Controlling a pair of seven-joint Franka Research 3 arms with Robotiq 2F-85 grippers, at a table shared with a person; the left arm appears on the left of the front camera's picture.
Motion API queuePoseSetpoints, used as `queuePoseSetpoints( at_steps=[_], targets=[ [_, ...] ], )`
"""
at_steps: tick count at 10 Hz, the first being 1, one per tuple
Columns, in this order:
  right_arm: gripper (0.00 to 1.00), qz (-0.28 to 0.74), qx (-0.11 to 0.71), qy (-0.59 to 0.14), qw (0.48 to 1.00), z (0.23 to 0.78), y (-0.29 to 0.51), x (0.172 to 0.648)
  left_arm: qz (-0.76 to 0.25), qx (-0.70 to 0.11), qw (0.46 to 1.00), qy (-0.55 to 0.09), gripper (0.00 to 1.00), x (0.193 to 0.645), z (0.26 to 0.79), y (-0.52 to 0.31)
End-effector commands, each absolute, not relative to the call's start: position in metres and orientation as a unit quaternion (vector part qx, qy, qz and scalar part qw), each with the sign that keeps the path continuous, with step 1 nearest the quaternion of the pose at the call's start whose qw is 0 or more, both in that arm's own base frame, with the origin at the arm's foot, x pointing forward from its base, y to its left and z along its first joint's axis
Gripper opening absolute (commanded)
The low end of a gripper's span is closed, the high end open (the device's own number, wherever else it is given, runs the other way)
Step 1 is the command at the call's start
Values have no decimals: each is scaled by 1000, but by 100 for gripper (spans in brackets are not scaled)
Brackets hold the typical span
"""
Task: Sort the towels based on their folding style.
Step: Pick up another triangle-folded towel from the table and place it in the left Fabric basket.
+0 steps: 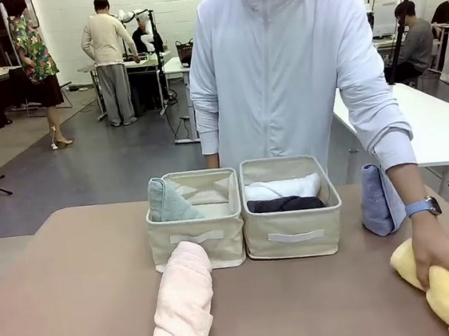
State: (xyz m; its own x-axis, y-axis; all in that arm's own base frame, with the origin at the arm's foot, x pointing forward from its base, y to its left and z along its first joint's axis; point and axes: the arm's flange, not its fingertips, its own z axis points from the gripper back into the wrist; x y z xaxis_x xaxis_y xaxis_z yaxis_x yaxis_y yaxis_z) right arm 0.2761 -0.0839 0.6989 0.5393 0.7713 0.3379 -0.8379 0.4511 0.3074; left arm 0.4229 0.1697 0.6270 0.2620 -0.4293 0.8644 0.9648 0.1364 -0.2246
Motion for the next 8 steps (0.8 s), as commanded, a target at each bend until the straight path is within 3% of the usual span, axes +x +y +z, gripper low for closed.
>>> queuePoseSetpoints(
  at_steps=[1,4,8],
  targets=[
    [100,476,219,-68,849,698,-84,276,-511,-410,681,-328,100,421,629,169],
    [100,474,223,-75,849,699,-84,276,-511,-410,681,-328,100,421,629,169],
    [100,399,156,-48,902,668,-4,363,-511,-410,681,-328,100,421,629,169]
  ],
)
